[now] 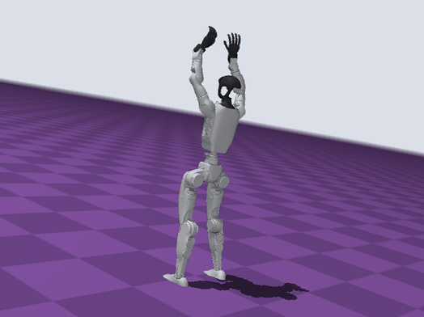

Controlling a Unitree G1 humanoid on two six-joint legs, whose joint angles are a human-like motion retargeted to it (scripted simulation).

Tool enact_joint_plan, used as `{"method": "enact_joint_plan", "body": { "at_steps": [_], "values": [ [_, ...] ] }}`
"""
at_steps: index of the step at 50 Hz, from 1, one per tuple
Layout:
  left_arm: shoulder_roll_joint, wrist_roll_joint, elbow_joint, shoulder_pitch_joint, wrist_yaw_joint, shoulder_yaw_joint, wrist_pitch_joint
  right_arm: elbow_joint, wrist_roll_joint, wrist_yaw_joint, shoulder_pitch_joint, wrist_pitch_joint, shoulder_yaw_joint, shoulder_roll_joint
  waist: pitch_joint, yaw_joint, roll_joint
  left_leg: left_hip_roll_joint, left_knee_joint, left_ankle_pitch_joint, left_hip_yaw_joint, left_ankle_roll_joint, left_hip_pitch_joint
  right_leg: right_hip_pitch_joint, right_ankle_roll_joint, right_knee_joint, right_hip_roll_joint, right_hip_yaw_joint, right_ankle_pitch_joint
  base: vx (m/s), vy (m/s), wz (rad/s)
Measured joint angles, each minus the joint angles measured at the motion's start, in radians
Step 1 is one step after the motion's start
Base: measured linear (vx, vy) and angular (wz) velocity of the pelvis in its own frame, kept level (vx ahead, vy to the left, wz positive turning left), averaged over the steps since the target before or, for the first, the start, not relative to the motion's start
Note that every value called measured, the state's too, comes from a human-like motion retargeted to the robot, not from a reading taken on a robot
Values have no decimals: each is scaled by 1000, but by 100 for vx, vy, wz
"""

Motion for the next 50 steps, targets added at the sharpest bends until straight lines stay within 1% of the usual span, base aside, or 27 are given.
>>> {"method": "enact_joint_plan", "body": {
  "at_steps": [2,5,10,16,22,26,28,30,33,37,42,43,45,47,48,50],
  "values": [
    [12,44,-42,1,-2,0,3,-10,-12,19,9,-3,0,-9,0,6,-33,-30,0,-21,-3,5,23,30,17,-109,-7,46,42,25,-5,12],
    [57,81,-141,-11,-13,0,15,-53,-19,31,5,1,0,-38,1,31,-44,-34,5,-43,6,13,51,56,1,-128,-3,76,44,24,-4,-16],
    [120,84,-258,-43,-26,0,20,-122,-25,33,-30,11,0,-72,4,57,-31,-14,65,-95,15,11,59,104,29,-144,12,58,36,22,-6,-7],
    [161,68,-347,-80,-72,0,16,-209,-57,42,-53,22,0,-116,-5,50,-22,12,70,-128,7,7,96,182,29,-211,37,36,20,22,-7,9],
    [243,86,-526,-114,-40,17,32,-377,-114,23,-73,51,-3,-214,-2,46,-18,20,69,-146,8,10,125,221,29,-224,45,29,2,19,-4,3],
    [296,112,-654,-122,-35,32,46,-488,-146,19,-73,83,-39,-268,2,48,-10,21,78,-155,10,13,131,234,29,-227,45,25,-6,15,-2,1],
    [310,134,-706,-126,-42,32,47,-533,-158,23,-68,84,-64,-287,-6,43,-10,19,118,-181,15,32,102,215,29,-205,41,17,-22,12,0,10],
    [320,134,-749,-134,-36,22,50,-565,-168,22,-71,95,-64,-300,-10,44,-6,18,91,-159,8,19,109,221,29,-227,41,17,-10,10,-2,6],
    [313,130,-777,-155,-41,4,49,-586,-166,30,-92,92,-50,-310,-6,42,-5,18,72,-141,7,20,96,209,29,-242,42,8,2,3,-1,2],
    [281,107,-734,-162,-53,0,43,-557,-141,39,-130,73,-7,-285,0,38,1,20,53,-108,6,19,47,162,29,-257,46,-6,31,-2,-3,4],
    [189,32,-536,-152,-65,0,29,-440,-57,42,-134,19,0,-205,29,16,10,27,43,-55,3,18,-48,76,29,-278,54,-34,91,-12,-5,13],
    [157,18,-478,-152,-69,0,25,-410,-31,50,-136,-1,0,-193,44,14,10,30,77,-66,7,28,-82,50,29,-257,55,-43,91,-18,-6,17],
    [102,-39,-367,-138,-66,0,14,-343,3,58,-123,-14,0,-149,77,6,14,36,34,-14,-4,6,-104,28,29,-295,64,-43,139,-22,-8,12],
    [55,-78,-267,-127,-86,2,8,-284,33,72,-104,-21,0,-104,136,-10,16,41,40,3,-5,4,-131,3,29,-290,69,-48,159,-25,-7,11],
    [30,-96,-216,-118,-101,7,3,-258,47,80,-93,-30,0,-87,170,-16,14,43,69,-4,-2,10,-156,-18,29,-268,69,-53,158,-27,-5,13],
    [8,-163,-142,-64,-114,28,-20,-209,60,83,-48,-38,0,-44,234,-34,16,39,40,37,-11,0,-173,-36,29,-291,66,-55,195,-30,-3,14]
  ]
}}
